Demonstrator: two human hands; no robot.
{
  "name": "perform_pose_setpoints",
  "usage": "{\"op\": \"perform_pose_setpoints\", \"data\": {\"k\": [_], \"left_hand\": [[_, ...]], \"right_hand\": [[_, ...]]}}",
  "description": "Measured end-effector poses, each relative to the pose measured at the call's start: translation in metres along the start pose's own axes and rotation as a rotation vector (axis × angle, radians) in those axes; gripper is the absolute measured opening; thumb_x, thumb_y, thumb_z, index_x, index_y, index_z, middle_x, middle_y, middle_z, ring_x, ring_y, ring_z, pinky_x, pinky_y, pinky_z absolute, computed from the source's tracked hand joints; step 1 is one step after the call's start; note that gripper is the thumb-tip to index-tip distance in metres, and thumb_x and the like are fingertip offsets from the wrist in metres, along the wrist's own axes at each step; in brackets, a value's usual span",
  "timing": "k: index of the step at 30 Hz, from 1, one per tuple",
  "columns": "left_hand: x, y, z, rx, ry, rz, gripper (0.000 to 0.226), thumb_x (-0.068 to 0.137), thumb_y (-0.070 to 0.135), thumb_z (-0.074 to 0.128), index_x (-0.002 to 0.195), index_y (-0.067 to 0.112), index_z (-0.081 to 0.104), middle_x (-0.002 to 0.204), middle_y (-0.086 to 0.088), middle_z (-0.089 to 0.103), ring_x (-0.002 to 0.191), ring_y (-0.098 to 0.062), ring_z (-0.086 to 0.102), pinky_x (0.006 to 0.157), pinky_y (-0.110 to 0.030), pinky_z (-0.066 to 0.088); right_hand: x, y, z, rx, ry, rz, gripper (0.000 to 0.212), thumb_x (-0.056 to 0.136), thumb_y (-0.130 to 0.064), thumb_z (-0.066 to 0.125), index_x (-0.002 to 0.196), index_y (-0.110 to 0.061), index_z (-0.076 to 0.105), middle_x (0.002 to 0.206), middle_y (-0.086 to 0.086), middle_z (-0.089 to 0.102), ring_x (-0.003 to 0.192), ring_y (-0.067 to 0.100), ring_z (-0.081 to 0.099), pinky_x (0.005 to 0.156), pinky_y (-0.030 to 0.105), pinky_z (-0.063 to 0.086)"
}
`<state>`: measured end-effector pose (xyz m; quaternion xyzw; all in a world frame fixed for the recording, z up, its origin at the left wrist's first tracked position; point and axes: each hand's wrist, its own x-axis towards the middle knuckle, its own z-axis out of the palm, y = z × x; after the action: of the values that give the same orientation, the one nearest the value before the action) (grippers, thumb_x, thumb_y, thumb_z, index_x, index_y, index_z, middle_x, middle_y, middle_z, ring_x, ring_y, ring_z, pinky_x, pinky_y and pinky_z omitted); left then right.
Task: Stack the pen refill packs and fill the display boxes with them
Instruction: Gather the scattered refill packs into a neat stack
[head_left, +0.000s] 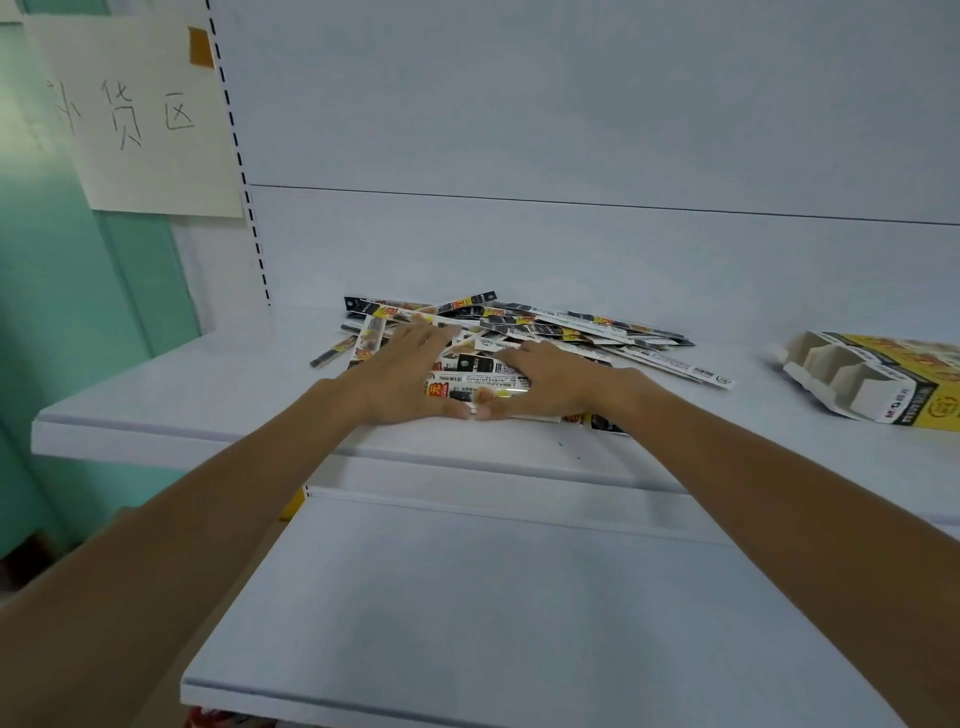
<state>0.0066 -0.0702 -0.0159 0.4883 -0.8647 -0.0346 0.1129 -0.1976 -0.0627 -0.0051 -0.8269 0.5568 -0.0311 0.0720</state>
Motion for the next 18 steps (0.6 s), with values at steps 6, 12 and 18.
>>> {"op": "perform_pose_setpoints", "data": {"k": [6, 12, 18], "left_hand": [[-0.005, 0.003, 0.003, -0.150, -0.024, -0.032, 0.102, 0.067, 0.079, 0.047, 0.147, 0.029, 0.010, 0.153, 0.004, 0.013, 0.141, -0.017, 0.009, 0.113, -0.043, 0.021], [-0.006, -0.013, -0.005, -0.059, 0.158, -0.049, 0.052, 0.092, 0.056, 0.034, 0.115, 0.019, 0.062, 0.092, 0.000, 0.062, 0.100, -0.020, 0.054, 0.091, -0.041, 0.042], [-0.007, 0.007, 0.001, -0.222, 0.169, -0.045, 0.032, 0.095, 0.023, 0.040, 0.123, 0.016, 0.055, 0.088, -0.002, 0.060, 0.080, -0.017, 0.049, 0.073, -0.032, 0.036]], "right_hand": [[-0.009, -0.007, -0.004, 0.008, 0.102, -0.082, 0.072, 0.075, -0.064, 0.060, 0.120, -0.008, 0.052, 0.119, 0.007, 0.054, 0.107, 0.024, 0.051, 0.087, 0.035, 0.041], [-0.019, -0.001, -0.015, 0.094, 0.067, -0.076, 0.041, 0.076, -0.051, 0.069, 0.077, -0.019, 0.043, 0.077, -0.007, 0.041, 0.071, 0.014, 0.037, 0.059, 0.027, 0.024], [-0.021, -0.003, -0.012, 0.052, 0.140, -0.133, 0.052, 0.077, -0.045, 0.070, 0.116, -0.016, 0.052, 0.094, -0.012, 0.047, 0.090, 0.014, 0.042, 0.066, 0.024, 0.030]]}}
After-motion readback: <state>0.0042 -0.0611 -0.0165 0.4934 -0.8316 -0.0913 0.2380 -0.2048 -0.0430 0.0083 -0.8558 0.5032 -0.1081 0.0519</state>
